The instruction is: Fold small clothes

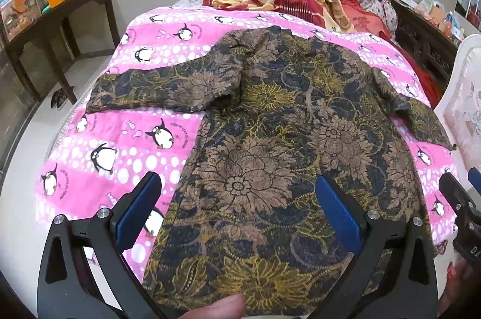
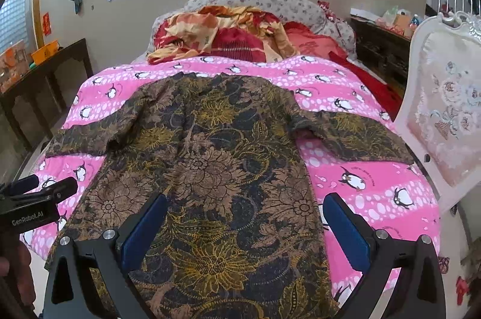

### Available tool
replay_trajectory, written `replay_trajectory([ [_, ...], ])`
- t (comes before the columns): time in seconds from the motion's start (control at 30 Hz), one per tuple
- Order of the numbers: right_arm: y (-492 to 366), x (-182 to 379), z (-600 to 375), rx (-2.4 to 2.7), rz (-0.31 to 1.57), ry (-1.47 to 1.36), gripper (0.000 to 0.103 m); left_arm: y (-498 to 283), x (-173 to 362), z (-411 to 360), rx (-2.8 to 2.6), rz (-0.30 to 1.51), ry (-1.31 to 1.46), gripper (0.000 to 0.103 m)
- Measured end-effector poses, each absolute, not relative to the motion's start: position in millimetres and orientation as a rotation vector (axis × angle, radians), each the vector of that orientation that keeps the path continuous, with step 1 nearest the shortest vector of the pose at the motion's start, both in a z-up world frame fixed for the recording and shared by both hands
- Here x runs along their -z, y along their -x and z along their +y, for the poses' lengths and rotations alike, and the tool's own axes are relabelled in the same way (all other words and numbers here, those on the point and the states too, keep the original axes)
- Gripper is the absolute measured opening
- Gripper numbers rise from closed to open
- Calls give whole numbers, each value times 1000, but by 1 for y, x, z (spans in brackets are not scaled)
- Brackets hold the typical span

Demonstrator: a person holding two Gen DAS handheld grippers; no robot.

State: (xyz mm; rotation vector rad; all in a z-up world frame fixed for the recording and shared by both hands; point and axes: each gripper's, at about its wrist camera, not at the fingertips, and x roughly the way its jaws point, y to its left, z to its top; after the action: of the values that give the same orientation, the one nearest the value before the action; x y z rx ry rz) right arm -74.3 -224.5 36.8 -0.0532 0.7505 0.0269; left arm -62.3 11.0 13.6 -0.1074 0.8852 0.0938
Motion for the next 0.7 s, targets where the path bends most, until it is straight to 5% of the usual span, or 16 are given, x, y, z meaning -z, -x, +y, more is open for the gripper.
replay_trajectory([
  [0.7,91,-47,-226,10,738,106,103,33,6,32,-47,907,171,103],
])
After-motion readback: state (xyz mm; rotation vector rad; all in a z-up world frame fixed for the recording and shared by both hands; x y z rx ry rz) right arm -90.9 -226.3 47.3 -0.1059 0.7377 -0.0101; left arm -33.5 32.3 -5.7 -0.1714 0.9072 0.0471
